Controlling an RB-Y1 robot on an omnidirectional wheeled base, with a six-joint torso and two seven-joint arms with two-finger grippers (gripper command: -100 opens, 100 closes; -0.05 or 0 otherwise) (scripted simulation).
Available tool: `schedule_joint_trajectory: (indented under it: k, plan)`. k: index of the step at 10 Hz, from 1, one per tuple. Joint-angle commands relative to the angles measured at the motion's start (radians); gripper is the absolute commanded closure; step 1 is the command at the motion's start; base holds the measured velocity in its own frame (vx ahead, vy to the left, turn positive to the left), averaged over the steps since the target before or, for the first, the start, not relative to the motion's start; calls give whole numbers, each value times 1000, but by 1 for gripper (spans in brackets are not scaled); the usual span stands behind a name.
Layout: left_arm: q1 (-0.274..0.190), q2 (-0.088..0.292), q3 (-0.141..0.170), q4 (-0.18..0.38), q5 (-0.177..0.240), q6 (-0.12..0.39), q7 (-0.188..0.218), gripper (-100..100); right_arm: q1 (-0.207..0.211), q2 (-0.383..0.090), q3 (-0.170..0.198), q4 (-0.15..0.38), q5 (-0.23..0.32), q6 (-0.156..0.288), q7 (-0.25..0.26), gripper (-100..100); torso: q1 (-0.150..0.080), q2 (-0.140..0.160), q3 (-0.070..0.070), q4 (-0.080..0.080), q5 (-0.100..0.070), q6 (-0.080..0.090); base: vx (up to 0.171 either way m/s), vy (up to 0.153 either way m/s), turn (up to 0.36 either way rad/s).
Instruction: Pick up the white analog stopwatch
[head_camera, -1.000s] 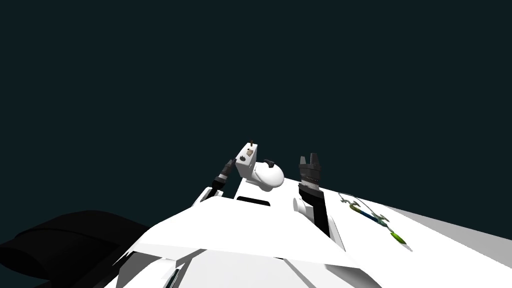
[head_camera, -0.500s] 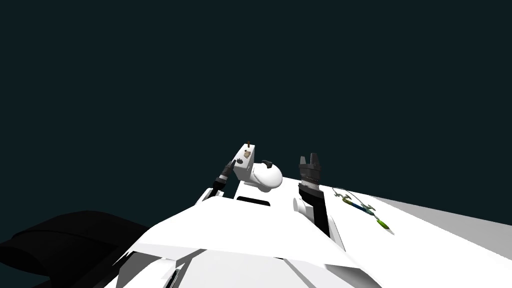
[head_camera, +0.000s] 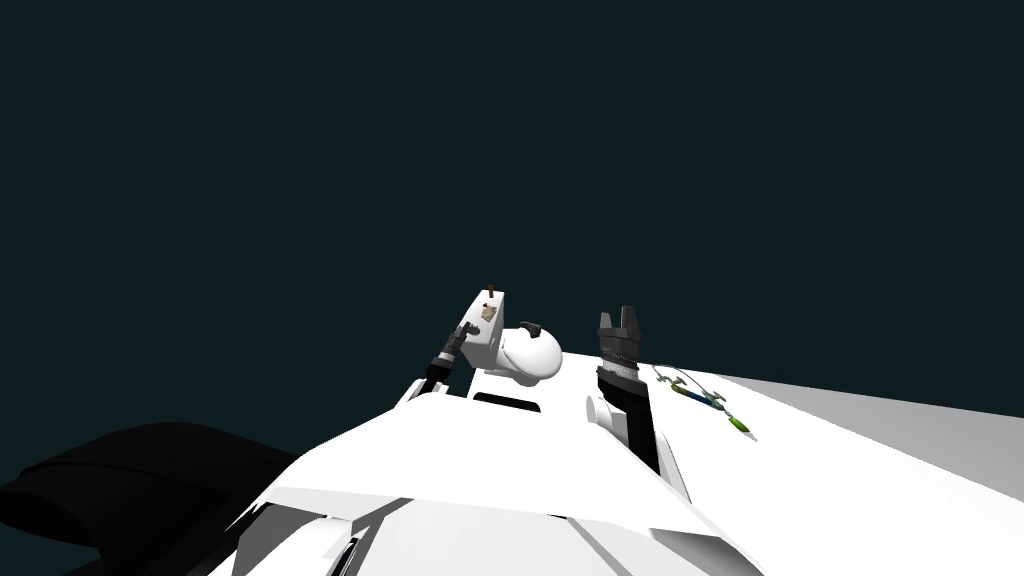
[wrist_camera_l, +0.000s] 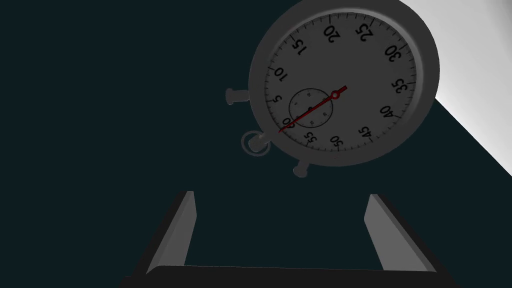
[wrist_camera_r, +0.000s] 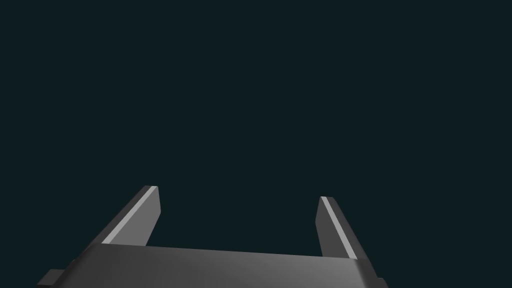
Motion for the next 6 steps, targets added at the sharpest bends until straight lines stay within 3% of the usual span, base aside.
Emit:
schedule_joint_trajectory:
  k: [1,2,4,5,6]
  plan:
    - [0,0,0,0,0,0,0,0,0,0,0,0,0,0,0,0,0,0,0,0,0,0,7,3,3]
    - [-3,6,1,-26,1,28,8,-100,0,0,0,0,0,0,0,0,-1,2,1,0,0,0,41,-12,-28]
    - [-8,6,3,-21,2,25,7,-100,0,0,0,0,0,0,0,0,-2,-1,-1,0,-1,0,58,-9,-16]
    - [-8,6,3,-22,2,28,8,100,0,0,0,0,0,0,0,0,-2,0,0,0,0,0,6,-1,1]
    - [-8,6,3,-22,2,28,8,100,0,0,0,0,0,0,0,0,-1,2,1,0,0,0,0,0,0]
